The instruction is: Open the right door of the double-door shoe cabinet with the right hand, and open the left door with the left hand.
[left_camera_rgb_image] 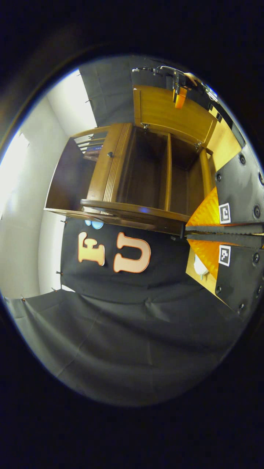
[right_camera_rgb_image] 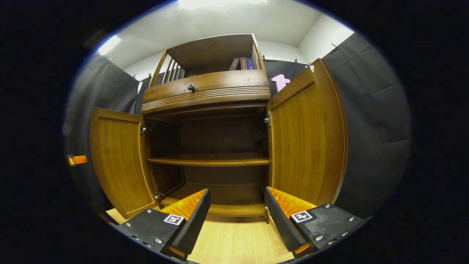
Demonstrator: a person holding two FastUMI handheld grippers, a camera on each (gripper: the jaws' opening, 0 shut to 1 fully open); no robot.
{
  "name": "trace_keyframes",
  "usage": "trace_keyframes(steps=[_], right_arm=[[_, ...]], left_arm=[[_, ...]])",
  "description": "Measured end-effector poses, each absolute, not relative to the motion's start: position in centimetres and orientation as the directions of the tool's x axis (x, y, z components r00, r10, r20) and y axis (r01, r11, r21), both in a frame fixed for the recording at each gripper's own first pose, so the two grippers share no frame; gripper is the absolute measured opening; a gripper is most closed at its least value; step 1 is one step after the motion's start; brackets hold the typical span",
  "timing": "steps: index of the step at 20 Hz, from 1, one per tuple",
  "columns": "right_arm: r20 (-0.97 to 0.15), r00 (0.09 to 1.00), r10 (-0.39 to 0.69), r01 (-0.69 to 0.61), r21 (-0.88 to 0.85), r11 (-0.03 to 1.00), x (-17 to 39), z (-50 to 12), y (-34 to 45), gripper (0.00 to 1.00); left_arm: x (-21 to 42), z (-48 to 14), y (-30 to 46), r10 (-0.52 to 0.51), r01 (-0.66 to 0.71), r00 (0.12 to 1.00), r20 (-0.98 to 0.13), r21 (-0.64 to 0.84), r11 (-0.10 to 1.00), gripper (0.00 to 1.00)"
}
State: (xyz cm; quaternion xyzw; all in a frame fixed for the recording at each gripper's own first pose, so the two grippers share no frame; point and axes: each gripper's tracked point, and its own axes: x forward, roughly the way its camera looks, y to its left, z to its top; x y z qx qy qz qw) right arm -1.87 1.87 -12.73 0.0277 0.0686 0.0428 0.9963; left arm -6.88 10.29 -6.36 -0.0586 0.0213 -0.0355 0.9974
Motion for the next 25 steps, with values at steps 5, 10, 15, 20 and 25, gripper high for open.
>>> trace_keyframes(steps=[5,10,15,20,25], right_arm=[[-0.118,0.989,0.086,-0.081,0.045,0.996,-2.3,-10.1,1.6,0.90],[-0.092,0.990,0.106,-0.105,0.017,0.994,-3.6,-6.9,2.0,0.91],[-0.067,0.991,0.112,-0.113,0.001,0.994,-4.5,-3.8,1.8,0.92],[-0.058,0.993,0.100,-0.101,-0.016,0.995,-5.2,-2.3,1.1,0.92],[-0.061,0.993,0.101,-0.102,-0.004,0.995,-5.2,-2.0,1.0,0.92]], left_arm=[[-7.0,-3.2,7.2,-0.016,0.015,1.000,-0.020,-0.048,0.999,0.07],[-6.8,-1.6,3.4,-0.012,0.011,1.000,-0.028,-0.023,1.000,0.35],[-6.0,-0.3,0.6,-0.021,0.021,1.000,-0.015,-0.015,1.000,0.66],[-5.9,0.7,0.1,-0.012,0.012,1.000,-0.014,0.019,1.000,0.93],[-5.7,0.4,-0.3,-0.018,0.018,1.000,-0.024,0.021,1.000,0.99]])
